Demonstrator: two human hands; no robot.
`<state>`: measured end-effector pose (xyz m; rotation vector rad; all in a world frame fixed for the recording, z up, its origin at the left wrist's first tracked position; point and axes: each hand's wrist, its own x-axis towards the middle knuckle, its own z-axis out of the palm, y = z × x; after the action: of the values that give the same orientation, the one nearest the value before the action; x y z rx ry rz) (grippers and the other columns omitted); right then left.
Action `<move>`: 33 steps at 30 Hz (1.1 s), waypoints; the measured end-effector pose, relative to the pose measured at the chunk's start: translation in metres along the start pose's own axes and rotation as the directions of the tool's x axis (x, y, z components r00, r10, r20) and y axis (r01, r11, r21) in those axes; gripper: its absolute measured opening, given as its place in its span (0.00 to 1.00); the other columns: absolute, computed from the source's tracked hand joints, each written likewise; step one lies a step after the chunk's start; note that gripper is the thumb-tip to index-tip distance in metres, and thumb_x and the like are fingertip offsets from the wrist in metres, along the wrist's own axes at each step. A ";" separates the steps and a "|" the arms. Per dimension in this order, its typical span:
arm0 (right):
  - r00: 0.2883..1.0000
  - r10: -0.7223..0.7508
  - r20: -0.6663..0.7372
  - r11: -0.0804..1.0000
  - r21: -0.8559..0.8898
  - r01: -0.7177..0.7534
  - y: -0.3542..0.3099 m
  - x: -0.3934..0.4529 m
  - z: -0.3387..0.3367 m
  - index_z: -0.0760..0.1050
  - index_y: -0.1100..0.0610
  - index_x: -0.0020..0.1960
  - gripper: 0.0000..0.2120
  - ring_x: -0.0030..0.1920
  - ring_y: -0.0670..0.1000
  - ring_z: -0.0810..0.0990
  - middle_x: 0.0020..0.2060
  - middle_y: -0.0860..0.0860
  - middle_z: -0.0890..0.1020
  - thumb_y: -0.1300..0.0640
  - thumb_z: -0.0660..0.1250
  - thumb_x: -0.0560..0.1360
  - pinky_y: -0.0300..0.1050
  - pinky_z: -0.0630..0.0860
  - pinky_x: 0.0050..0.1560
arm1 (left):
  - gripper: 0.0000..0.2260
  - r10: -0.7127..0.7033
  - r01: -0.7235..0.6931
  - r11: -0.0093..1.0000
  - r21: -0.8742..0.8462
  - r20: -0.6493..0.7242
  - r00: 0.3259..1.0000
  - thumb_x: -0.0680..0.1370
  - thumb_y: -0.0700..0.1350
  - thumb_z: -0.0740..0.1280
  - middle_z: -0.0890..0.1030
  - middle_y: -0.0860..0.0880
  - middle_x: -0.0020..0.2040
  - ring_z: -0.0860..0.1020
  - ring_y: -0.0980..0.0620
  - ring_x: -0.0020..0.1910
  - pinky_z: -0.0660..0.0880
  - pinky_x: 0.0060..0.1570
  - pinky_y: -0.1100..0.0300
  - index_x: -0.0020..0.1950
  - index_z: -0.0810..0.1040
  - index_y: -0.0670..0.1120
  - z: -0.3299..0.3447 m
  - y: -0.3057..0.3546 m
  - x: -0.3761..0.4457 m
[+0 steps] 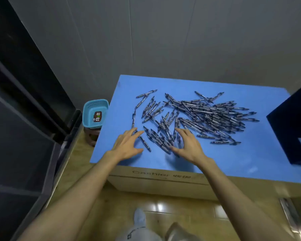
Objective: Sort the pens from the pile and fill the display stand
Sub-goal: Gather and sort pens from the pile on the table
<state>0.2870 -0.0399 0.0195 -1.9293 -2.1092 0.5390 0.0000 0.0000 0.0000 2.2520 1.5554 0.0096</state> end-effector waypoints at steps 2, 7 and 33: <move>1.000 0.011 -0.013 1.000 -0.026 -0.011 0.000 0.005 0.011 0.57 0.52 0.79 0.44 0.71 0.55 0.68 0.74 0.53 0.66 0.32 0.67 0.72 0.56 0.71 0.67 | 0.38 -0.030 0.031 0.999 0.038 -0.017 0.999 0.76 0.65 0.67 0.52 0.49 0.83 0.55 0.44 0.80 0.58 0.75 0.42 0.82 0.54 0.59 0.005 -0.004 0.004; 0.999 0.044 -0.005 0.994 -0.102 -0.044 0.010 0.008 0.047 0.44 0.52 0.81 0.55 0.78 0.57 0.58 0.79 0.54 0.56 0.20 0.55 0.67 0.62 0.61 0.74 | 0.46 -0.188 0.187 0.982 -0.039 -0.031 0.982 0.73 0.73 0.65 0.40 0.49 0.83 0.42 0.46 0.82 0.50 0.78 0.43 0.83 0.44 0.60 0.027 -0.009 0.011; 0.989 0.007 -0.145 0.998 -0.064 -0.016 0.049 0.069 0.036 0.51 0.57 0.80 0.40 0.80 0.54 0.51 0.79 0.54 0.56 0.35 0.58 0.79 0.53 0.43 0.80 | 0.46 -0.331 0.318 0.941 -0.112 -0.121 0.936 0.76 0.74 0.54 0.44 0.45 0.84 0.42 0.48 0.82 0.39 0.79 0.42 0.83 0.39 0.51 0.045 0.008 0.084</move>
<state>0.3100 0.0272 -0.0385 -1.9527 -2.0501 0.3255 0.0492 0.0590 -0.0571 1.9349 1.9437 0.1434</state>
